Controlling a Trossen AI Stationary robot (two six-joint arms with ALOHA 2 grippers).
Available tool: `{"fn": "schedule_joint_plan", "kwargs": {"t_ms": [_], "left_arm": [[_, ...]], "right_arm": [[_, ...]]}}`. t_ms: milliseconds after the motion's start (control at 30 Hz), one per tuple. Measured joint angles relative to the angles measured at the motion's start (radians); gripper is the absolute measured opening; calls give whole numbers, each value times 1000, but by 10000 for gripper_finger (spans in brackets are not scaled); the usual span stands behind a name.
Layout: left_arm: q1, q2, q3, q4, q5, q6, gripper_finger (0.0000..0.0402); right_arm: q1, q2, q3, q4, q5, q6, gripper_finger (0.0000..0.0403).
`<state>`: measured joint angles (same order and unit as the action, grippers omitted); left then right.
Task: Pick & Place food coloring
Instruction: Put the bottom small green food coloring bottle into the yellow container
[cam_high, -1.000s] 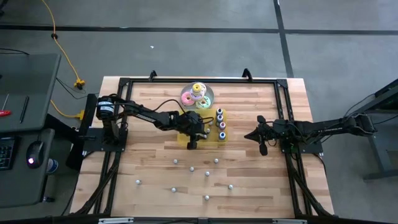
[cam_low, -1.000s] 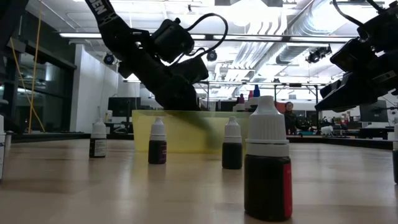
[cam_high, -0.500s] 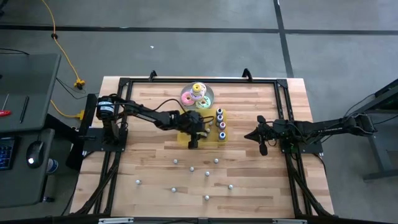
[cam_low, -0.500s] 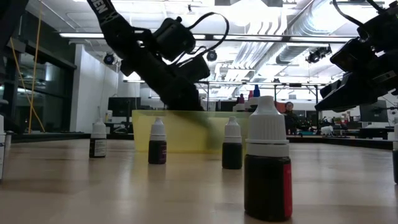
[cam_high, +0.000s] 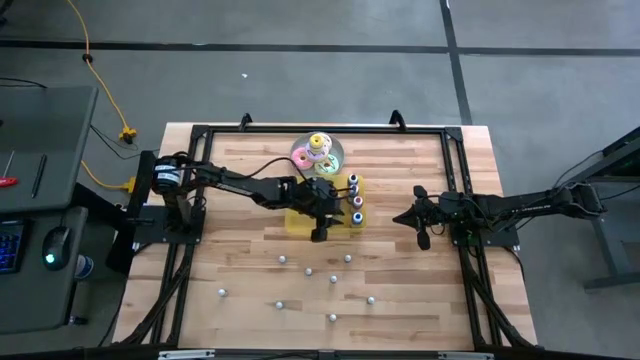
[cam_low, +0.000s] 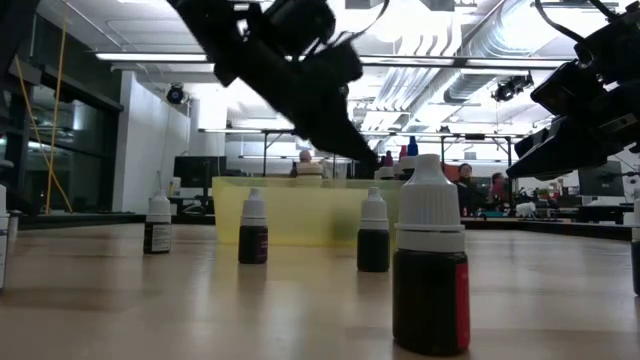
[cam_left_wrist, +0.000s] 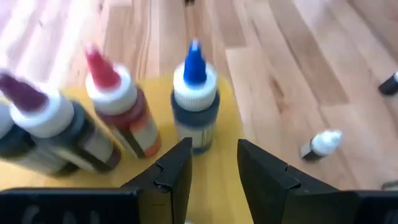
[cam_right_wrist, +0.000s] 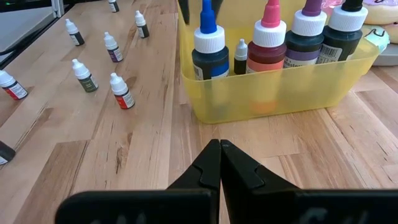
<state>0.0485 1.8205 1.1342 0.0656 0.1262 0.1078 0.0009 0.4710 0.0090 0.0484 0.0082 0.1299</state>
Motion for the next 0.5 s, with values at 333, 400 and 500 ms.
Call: {"fn": "schedule_joint_plan", "kwargs": {"t_ms": [333, 400, 500], "left_arm": [[-27, -78, 188, -450, -18, -34, 125], [-43, -79, 240, -525, -43, -34, 125], [-57, -79, 307, -651, -84, -29, 124]], "right_arm": [[0, 0, 0, 0, 0, 0, 0], [0, 0, 0, 0, 0, 0, 0], [0, 0, 0, 0, 0, 0, 0]]}}
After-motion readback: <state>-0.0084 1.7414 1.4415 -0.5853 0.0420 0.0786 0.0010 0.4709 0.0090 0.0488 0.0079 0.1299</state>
